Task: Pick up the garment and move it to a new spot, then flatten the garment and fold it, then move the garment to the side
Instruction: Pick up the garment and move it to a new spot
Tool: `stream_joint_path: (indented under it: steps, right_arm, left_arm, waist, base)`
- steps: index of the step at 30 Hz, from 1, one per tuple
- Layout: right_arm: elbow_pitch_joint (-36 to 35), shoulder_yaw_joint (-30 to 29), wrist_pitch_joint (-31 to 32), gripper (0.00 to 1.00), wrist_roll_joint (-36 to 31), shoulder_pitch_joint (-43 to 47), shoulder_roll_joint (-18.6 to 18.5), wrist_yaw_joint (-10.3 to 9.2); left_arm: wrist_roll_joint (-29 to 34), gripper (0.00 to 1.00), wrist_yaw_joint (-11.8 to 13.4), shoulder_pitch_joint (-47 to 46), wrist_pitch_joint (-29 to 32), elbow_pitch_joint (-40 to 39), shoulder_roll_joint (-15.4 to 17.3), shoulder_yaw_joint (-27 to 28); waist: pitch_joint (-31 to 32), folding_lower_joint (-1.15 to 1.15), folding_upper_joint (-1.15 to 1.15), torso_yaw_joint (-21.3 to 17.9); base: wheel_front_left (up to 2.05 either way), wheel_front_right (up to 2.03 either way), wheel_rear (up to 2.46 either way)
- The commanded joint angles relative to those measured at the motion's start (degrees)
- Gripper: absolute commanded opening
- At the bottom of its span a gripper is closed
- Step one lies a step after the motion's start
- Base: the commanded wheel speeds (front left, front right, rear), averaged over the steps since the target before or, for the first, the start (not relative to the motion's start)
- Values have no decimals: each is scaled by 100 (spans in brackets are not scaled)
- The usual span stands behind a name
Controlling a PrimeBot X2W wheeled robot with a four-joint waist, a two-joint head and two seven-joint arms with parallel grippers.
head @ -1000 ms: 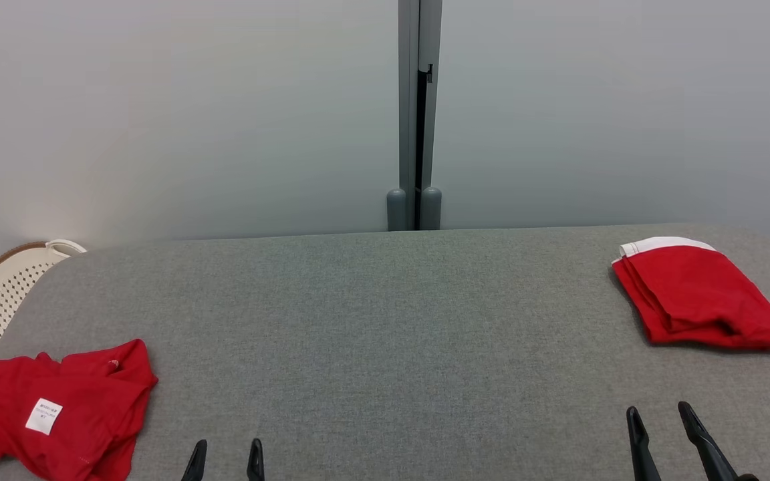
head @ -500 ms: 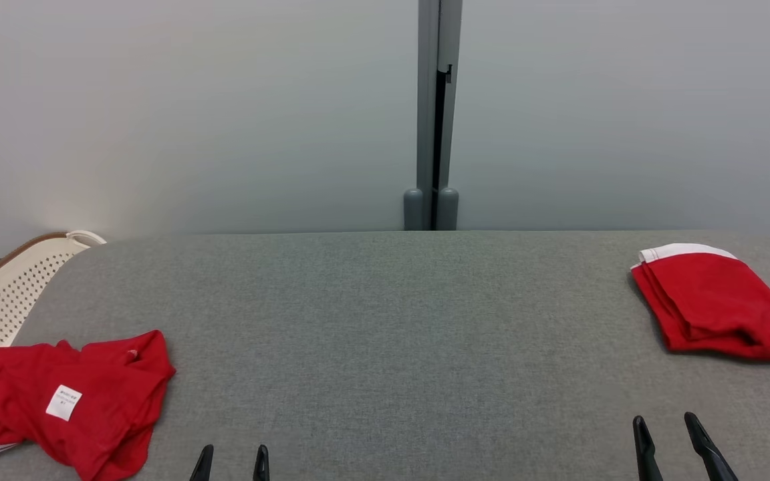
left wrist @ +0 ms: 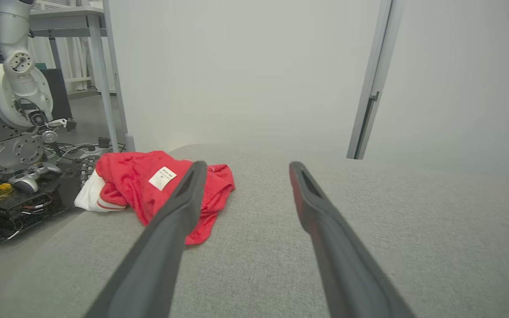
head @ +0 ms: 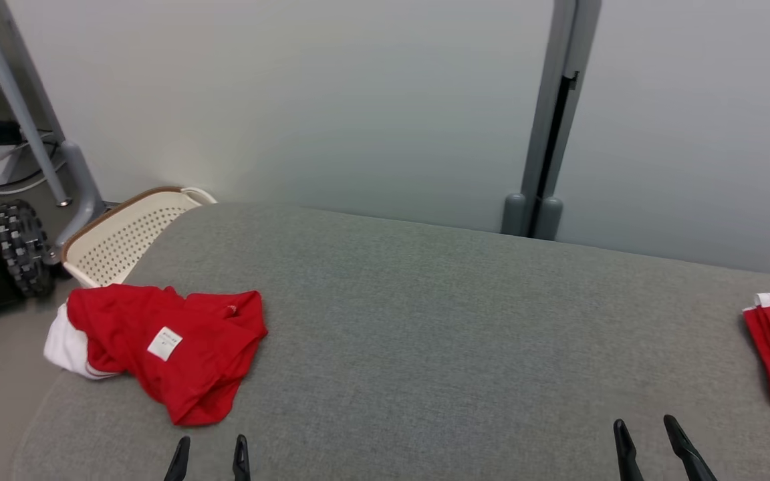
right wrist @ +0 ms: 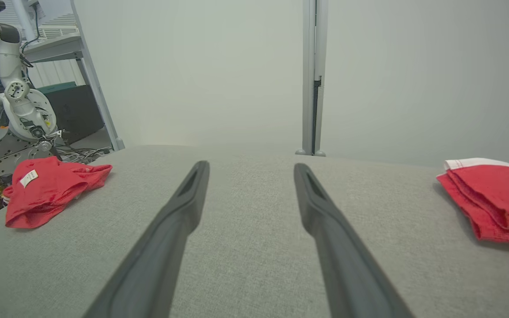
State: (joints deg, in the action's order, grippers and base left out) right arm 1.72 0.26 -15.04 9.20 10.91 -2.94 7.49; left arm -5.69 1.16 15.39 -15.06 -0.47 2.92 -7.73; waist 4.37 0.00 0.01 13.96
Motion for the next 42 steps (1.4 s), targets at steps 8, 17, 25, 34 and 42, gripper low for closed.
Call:
stream_joint_path:
  steps: [8, 17, 25, 34, 42]
  right_arm:
    - [-17, 247, -20, 100, -45, -39, 5, -1]
    - [34, 273, -20, 100, -109, 48, 5, -1]
    - [100, 363, -20, 100, -410, 35, 2, 0]
    - [-17, 183, -20, 100, -792, -499, -360, -1]
    - [-123, -35, -20, 100, -876, -1070, -988, -1]
  left_arm:
    - [72, 100, 95, 55, -15, -89, -5, 252]
    - [8, 100, 168, -8, -15, -73, -5, 374]
    - [-22, 100, 226, 41, -15, -58, -5, 437]
    - [-44, 100, 7, -901, -15, -53, 45, 680]
    - [-564, 100, -470, -3124, 649, 972, 660, 1074]
  waist:
    - [-147, 0, -1, 608]
    - [-172, 0, -1, 960]
    - [-217, 0, -1, 1167]
    - [-1148, 0, -1, 1012]
    - [-2140, 0, -1, 794]
  base:
    - [0, 0, 0]
    - [0, 0, 0]
    - [0, 0, 0]
    - [0, 0, 0]
    - [0, 0, 0]
